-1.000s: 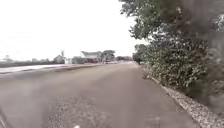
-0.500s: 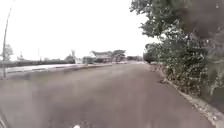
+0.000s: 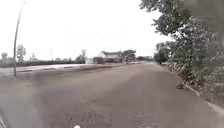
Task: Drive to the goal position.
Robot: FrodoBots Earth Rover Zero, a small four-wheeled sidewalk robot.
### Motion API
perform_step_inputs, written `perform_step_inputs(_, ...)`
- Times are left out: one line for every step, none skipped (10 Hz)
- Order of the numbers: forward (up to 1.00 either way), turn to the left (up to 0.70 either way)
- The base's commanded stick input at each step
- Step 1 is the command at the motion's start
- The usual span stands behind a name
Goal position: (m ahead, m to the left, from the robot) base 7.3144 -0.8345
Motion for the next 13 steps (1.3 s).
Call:
perform_step_inputs(1.0, -0.07)
perform_step_inputs(1.0, -0.07)
perform_step_inputs(1.0, -0.08)
perform_step_inputs(1.0, -0.08)
perform_step_inputs(1.0, -0.08)
perform_step_inputs(1.0, -0.08)
perform_step_inputs(1.0, -0.08)
perform_step_inputs(1.0, -0.08)
perform_step_inputs(1.0, -0.03)
perform_step_inputs(1.0, -0.03)
perform_step_inputs(1.0, -0.03)
perform_step_inputs(1.0, -0.03)
perform_step_inputs(1.0, -0.03)
